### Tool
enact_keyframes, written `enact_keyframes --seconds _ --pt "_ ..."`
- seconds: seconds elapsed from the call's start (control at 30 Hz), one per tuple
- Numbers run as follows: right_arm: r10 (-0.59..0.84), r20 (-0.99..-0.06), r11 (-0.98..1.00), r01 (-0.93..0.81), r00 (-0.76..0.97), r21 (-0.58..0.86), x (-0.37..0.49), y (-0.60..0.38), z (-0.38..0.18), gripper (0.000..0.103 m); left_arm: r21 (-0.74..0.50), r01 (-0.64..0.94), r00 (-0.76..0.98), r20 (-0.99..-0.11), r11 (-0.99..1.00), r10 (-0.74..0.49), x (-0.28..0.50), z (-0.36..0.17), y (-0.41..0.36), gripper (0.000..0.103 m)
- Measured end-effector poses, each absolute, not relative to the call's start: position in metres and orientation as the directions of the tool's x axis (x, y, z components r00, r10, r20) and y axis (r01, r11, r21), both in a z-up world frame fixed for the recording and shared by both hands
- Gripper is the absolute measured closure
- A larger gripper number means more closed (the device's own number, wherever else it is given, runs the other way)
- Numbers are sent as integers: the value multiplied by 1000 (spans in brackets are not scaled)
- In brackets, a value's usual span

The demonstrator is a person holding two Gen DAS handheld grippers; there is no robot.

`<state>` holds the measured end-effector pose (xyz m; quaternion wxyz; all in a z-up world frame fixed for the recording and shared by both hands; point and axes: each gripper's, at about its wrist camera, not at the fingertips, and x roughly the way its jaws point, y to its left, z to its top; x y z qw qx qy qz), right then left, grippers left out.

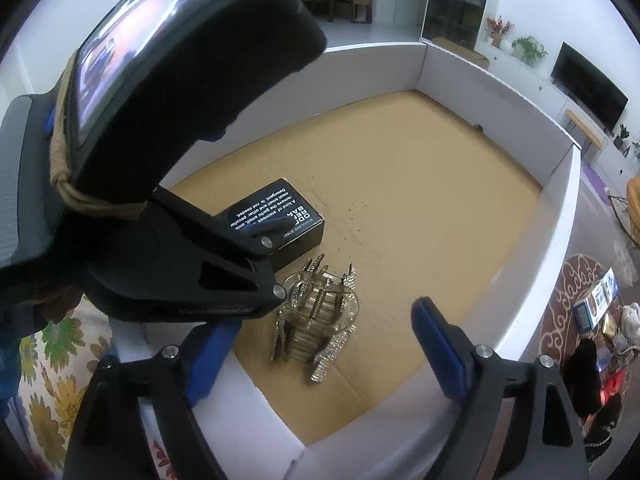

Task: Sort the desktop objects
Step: 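Carry the box into the bin and open the left tool while the right tool releases the keychain there, then withdraw both open tools from the bin back over the table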

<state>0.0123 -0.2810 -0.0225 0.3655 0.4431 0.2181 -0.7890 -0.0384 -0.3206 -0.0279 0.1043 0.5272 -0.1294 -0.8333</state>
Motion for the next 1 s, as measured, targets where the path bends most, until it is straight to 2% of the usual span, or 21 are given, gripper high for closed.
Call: enact_keyframes --seconds 0.2,0.23,0.33,0.5,0.63,0.77,1.0 --pt "-400 -851 -637 771 -340 -8 5 -284 -21 17 291 45 -474 -836 -956 -277 -27 -22 -327 11" --pt "-414 -842 -638 770 -347 -3 3 -283 -18 16 285 72 -488 -826 -956 -283 -25 -20 -330 11" --pt "-442 -809 -641 767 -387 -16 2 -276 -5 0 224 161 -532 -801 -961 -276 -18 -9 -343 11" --pt "-484 -776 -619 785 -405 -24 11 -254 24 0 79 269 -603 -763 -960 -232 -2 15 -355 11" --pt "-527 -722 -657 754 -449 10 7 -210 40 0 6 249 -663 -728 -968 -175 26 40 -335 8" --pt "-502 -673 -747 664 -543 21 8 -136 40 0 -38 193 -702 -704 -980 -111 41 56 -304 6" --pt "-282 -726 -925 380 -628 31 -18 23 -10 0 -86 30 -744 -667 -996 35 62 82 -219 6"
